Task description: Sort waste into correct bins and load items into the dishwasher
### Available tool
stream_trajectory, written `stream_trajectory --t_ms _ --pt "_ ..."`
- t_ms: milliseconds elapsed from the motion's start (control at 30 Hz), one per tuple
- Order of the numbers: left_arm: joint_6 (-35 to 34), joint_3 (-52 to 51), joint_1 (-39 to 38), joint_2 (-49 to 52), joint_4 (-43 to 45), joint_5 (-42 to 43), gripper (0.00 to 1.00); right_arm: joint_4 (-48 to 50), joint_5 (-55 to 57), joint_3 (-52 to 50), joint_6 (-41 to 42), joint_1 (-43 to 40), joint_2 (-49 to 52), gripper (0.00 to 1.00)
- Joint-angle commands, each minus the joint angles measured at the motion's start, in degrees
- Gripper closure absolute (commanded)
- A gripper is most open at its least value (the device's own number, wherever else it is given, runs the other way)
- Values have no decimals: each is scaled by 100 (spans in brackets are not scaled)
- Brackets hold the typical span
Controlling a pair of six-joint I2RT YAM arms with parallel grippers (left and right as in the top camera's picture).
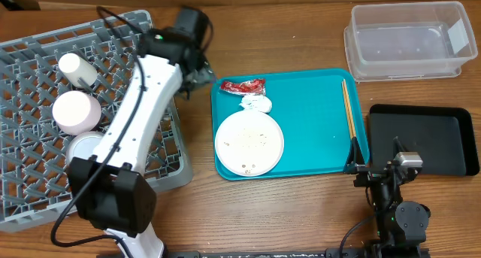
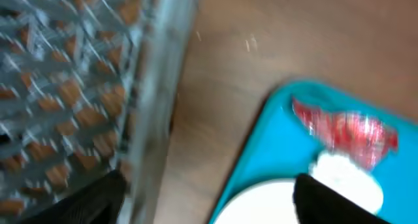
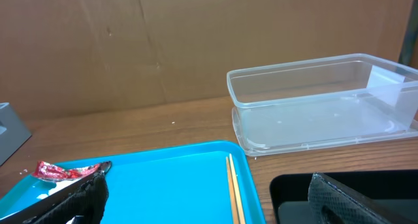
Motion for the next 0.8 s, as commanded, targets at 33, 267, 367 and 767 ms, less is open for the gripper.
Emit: stream_trajectory --t_ms 33,267,367,767 --pt "-581 125 494 251 302 -334 21 37 -11 -59 24 -17 -48 0" --pt "-662 125 903 782 505 -245 30 37 -11 -59 24 -15 -48 0" --pt "-660 125 946 1141 669 -72 32 37 -11 -59 22 -17 -48 0" --pt "61 125 946 1967 957 205 96 37 -11 -59 22 -17 -48 0"
